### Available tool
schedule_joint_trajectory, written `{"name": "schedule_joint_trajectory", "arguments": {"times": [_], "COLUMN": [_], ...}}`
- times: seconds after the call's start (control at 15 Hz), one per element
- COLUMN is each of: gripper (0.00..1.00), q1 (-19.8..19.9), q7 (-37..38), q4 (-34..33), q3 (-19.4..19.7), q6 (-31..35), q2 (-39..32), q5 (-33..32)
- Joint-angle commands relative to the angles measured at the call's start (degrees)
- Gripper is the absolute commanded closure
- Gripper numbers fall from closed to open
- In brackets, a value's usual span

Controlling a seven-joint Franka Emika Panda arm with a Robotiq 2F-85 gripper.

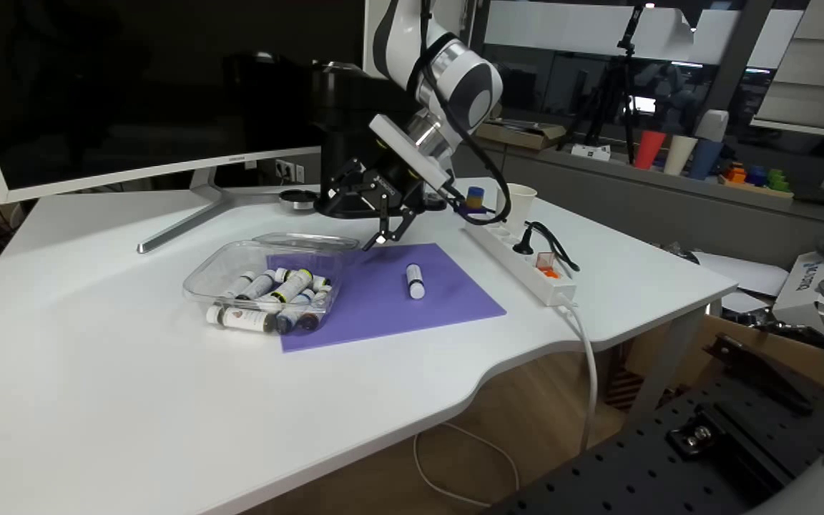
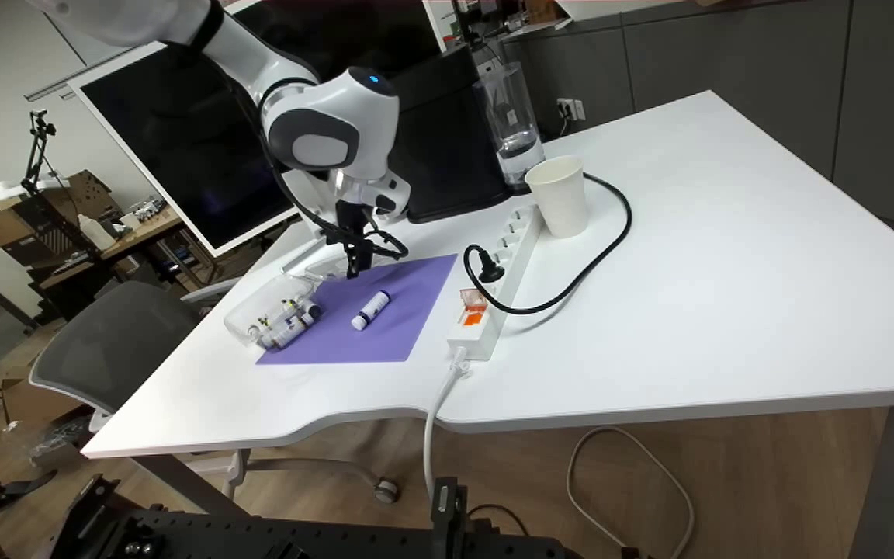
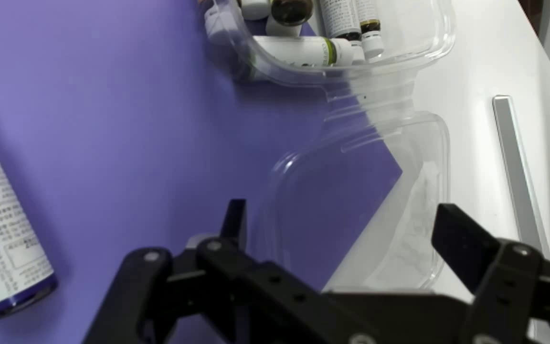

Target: Close the box

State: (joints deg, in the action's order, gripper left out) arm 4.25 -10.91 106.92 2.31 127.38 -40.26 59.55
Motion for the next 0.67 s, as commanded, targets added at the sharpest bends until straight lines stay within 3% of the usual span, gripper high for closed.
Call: {"name": "schedule_joint_trajectory", "arguments": {"times": [0.0, 0.4, 0.6], "gripper": [0.00, 0.00, 0.00], "q1": [1.0, 0.7, 1.5], "q7": [-0.5, -4.5, -11.1], "q4": [-1.5, -2.1, -2.2], "q3": [-1.3, -2.2, -4.0], "q6": [0.2, 4.4, 9.4], "q2": [-1.7, -3.0, -3.4], "q5": [-0.5, -0.5, 1.4]}}
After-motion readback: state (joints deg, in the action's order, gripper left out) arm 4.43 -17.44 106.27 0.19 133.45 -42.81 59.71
